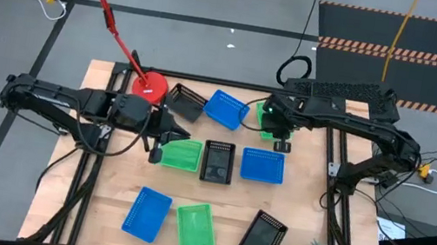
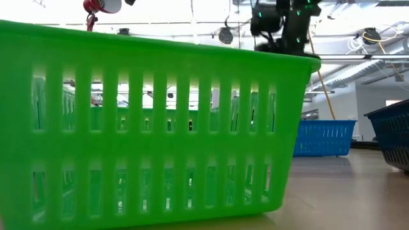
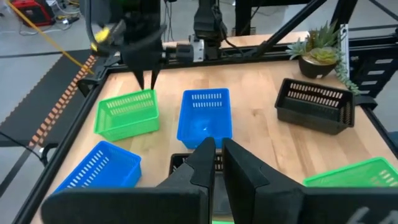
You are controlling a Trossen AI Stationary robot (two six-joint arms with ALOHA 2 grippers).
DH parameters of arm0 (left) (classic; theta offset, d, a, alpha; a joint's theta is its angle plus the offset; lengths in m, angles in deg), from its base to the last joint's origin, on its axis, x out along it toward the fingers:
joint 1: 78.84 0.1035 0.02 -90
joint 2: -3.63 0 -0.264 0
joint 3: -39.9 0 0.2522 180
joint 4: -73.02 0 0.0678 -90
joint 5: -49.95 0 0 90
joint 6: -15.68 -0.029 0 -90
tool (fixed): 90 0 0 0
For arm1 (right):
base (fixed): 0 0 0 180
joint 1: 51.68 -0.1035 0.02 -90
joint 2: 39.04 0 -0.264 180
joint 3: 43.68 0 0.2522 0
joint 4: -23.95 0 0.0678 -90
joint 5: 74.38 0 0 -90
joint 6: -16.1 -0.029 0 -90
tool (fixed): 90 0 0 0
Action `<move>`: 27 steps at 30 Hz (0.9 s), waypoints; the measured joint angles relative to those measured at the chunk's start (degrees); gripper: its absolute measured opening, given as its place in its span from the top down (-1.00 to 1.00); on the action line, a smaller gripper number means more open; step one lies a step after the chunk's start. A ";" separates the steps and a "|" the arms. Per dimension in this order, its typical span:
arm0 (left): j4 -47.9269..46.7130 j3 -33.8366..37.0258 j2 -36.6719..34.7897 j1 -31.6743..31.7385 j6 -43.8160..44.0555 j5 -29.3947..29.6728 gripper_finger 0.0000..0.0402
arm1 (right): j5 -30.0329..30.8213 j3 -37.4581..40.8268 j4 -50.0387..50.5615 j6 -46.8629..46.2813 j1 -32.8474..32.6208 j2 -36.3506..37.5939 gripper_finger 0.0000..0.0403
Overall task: Stack baskets by color
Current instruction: Stack the top green bin on the middle green bin
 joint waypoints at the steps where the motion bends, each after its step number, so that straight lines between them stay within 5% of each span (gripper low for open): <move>1: 0.11 0.00 0.00 -0.10 -0.02 0.00 0.84 | -0.02 1.45 -1.17 0.96 0.43 0.14 0.53; 16: 0.14 0.00 0.00 -0.22 -1.71 0.06 0.84 | -0.04 15.31 -16.66 10.13 4.63 0.37 0.41; 27: 0.16 0.00 0.00 -0.22 -2.14 0.07 0.84 | 1.80 17.40 -19.81 10.46 5.04 0.83 0.72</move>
